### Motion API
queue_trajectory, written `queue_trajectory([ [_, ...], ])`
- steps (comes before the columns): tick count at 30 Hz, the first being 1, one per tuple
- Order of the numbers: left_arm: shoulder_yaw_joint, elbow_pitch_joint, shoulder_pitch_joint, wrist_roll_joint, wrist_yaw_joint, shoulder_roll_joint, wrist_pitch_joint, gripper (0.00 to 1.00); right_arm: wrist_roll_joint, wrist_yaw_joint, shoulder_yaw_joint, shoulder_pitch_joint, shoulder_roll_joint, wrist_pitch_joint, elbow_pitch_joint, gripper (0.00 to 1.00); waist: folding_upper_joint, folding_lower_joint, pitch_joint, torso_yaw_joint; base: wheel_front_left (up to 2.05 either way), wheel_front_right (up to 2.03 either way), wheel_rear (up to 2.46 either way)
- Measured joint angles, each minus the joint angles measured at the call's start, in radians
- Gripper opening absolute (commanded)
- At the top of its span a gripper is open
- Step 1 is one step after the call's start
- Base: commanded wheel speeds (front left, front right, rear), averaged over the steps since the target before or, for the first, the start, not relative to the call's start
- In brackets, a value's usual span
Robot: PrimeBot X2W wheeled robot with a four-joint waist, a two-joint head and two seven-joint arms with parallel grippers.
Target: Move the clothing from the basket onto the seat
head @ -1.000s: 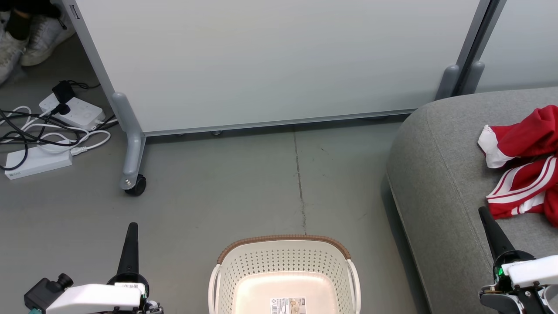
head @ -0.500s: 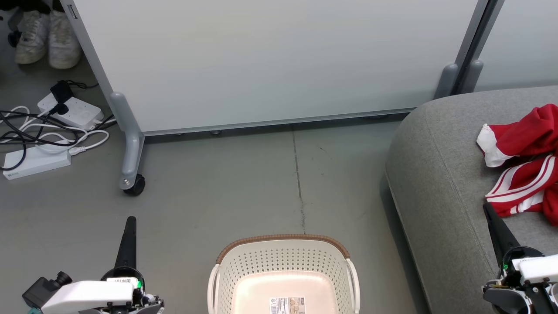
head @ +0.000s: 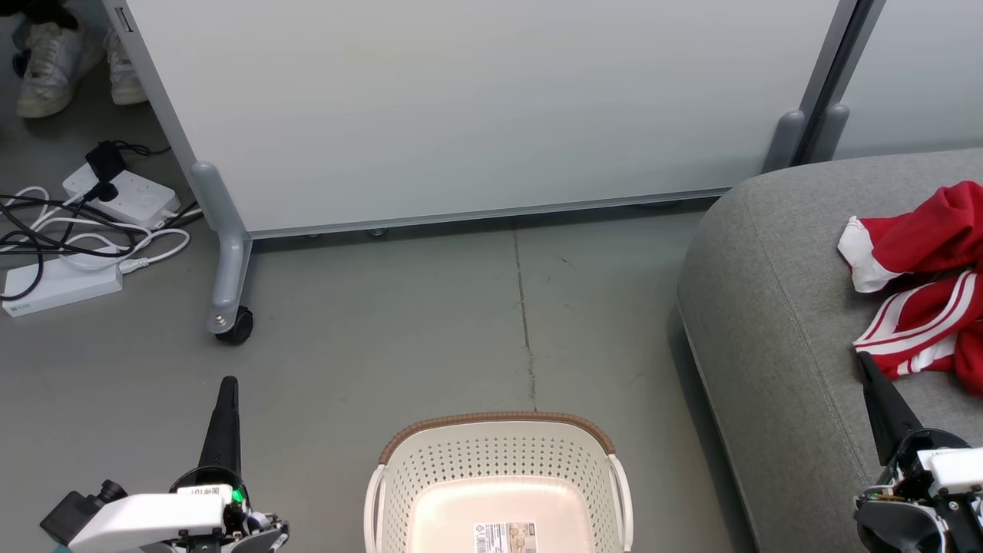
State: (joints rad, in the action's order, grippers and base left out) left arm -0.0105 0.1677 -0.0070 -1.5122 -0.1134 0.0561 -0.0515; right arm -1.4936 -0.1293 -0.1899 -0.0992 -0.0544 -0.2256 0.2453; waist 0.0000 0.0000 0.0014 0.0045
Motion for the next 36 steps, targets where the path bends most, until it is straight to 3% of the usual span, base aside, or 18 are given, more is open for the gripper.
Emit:
queue_trajectory([
  [18, 0.012, -0.008, -0.008, -0.110, -0.016, -0.007, 0.021, 0.00, -0.106, 0.000, -0.020, -0.020, 0.000, -0.021, 0.022, 0.00, 0.0000, 0.0000, 0.003, -0.004, 0.00, 0.00, 0.00],
  [36, 0.012, -0.009, -0.012, -0.110, -0.017, -0.008, 0.021, 0.00, -0.109, 0.000, -0.023, -0.020, 0.000, -0.022, 0.023, 0.00, 0.0000, 0.0000, 0.003, -0.004, 0.00, 0.00, 0.00],
])
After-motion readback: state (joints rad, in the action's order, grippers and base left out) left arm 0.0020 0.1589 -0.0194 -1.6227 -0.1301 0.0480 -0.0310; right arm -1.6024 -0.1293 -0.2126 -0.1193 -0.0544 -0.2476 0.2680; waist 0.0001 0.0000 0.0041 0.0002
